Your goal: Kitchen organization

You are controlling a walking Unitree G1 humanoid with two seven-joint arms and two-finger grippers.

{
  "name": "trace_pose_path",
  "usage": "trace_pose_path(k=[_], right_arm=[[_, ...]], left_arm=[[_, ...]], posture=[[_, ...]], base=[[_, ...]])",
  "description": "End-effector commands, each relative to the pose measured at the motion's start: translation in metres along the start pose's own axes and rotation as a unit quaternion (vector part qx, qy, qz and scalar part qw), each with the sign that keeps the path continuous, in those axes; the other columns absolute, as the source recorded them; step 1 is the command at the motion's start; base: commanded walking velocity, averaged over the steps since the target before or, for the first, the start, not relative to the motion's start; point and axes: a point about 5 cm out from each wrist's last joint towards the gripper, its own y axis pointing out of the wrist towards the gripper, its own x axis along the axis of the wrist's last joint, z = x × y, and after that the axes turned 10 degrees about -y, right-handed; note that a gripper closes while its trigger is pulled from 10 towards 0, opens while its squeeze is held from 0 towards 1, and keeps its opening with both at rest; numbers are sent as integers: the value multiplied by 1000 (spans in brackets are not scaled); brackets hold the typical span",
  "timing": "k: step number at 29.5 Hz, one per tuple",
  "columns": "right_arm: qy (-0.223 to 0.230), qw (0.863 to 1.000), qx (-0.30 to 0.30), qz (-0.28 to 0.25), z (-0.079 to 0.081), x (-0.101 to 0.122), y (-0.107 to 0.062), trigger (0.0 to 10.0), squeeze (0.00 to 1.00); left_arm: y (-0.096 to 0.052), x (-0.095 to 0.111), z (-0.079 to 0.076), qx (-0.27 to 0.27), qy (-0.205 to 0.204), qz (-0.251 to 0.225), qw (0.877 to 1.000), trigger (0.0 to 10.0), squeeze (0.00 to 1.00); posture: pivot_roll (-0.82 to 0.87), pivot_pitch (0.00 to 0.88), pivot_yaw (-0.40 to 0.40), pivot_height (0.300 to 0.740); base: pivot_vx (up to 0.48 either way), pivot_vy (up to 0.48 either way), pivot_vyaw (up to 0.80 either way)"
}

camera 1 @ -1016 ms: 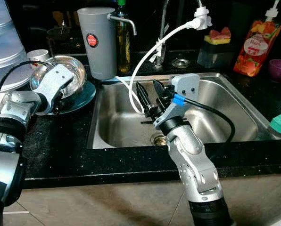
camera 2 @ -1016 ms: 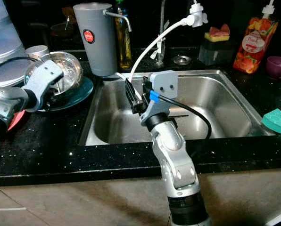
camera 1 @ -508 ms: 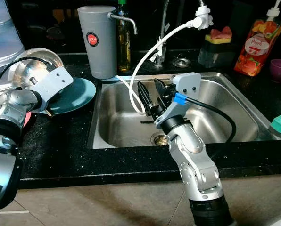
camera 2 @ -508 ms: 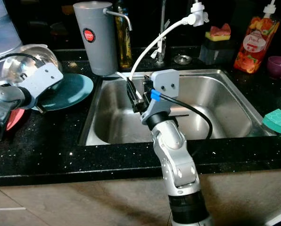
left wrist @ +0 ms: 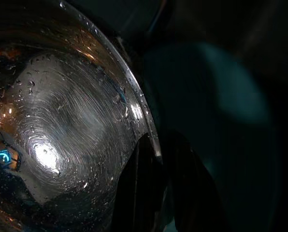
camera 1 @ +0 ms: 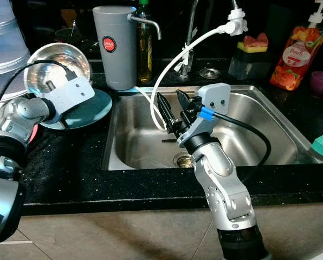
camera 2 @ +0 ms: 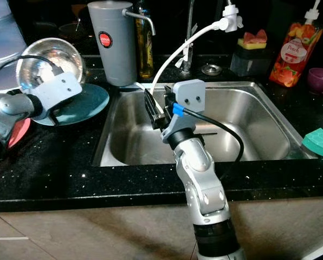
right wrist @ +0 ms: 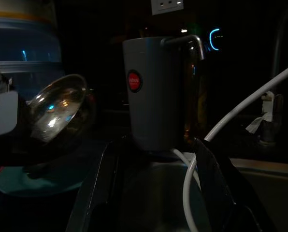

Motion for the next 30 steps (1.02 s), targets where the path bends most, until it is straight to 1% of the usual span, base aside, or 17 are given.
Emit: trace_pose_path(k=[1, 4, 6, 7, 10, 11, 12, 13, 16, 17, 19, 20, 23, 25, 26, 27, 30], right_arm=[[0, 1000, 5, -10, 2, 2, 2, 10000, 0], [0, 1000, 8, -13, 3, 4, 2, 10000, 0], [-1, 1000, 8, -14, 3, 4, 2, 10000, 0], [-1, 1000, 8, -14, 3, 4, 2, 10000, 0], [-4, 1000, 7, -14, 3, 4, 1, 10000, 0], [-4, 1000, 6, -14, 2, 4, 1, 10000, 0], [-4, 1000, 6, -14, 2, 4, 1, 10000, 0], [-5, 1000, 5, -13, 2, 4, 0, 10000, 0], [-6, 1000, 5, -12, 2, 4, -1, 10000, 0], [-6, 1000, 5, -12, 2, 3, -1, 10000, 0], [-6, 1000, 5, -13, 2, 3, -1, 10000, 0], [-6, 1000, 5, -13, 3, 3, -1, 10000, 0], [-6, 1000, 5, -14, 3, 4, 0, 10000, 0], [-7, 1000, 2, -13, 2, 4, -1, 10000, 0], [-7, 1000, 2, -13, 2, 4, -1, 10000, 0], [-8, 1000, -1, -11, 2, 3, -2, 10000, 0], [-9, 1000, -3, -10, 1, 3, -4, 10000, 0]], left_arm=[[1, 8, -2, -12, -3, -28, 1000, 10000, 0], [8, 28, -12, -44, -42, -96, 994, 10000, 0], [10, 44, -20, -77, -71, -149, 983, 10000, 0], [10, 44, -20, -77, -71, -149, 983, 10000, 0], [10, 62, -34, -137, -109, -211, 962, 10000, 0], [10, 64, -36, -150, -116, -220, 957, 10000, 0], [10, 64, -36, -150, -116, -220, 957, 10000, 0], [10, 67, -47, -191, -134, -233, 944, 10000, 0], [9, 68, -50, -205, -140, -237, 939, 10000, 0], [12, 66, -63, -236, -169, -236, 927, 10000, 0], [14, 65, -68, -246, -181, -235, 923, 10000, 0], [16, 62, -73, -254, -199, -231, 918, 10000, 0], [28, 50, -87, -256, -273, -192, 907, 10000, 0], [34, 38, -97, -248, -320, -150, 902, 10000, 0], [34, 38, -97, -248, -320, -150, 902, 10000, 0], [39, 30, -104, -233, -362, -121, 894, 10000, 0], [41, 27, -106, -222, -381, -109, 891, 10000, 0]], posture=[[102, 121, -4, 740], [100, 118, -5, 740], [88, 109, -2, 740], [88, 109, -2, 740], [78, 104, -1, 740], [78, 104, -1, 740], [78, 104, -1, 740], [77, 102, -2, 740], [77, 102, -2, 740], [76, 98, -2, 740], [76, 98, -2, 740], [76, 98, -2, 740], [70, 96, 1, 740], [61, 100, 7, 740], [61, 100, 7, 740], [60, 101, 9, 740], [60, 101, 9, 740]], base=[[0, 0, 0], [0, 0, 0], [0, 0, 0], [0, 0, 0], [0, 0, 0], [0, 0, 0], [0, 0, 0], [0, 0, 0], [0, 0, 0], [0, 0, 0], [0, 0, 0], [0, 0, 0], [0, 0, 0], [0, 0, 0], [0, 0, 0], [0, 0, 0], [0, 0, 0]])
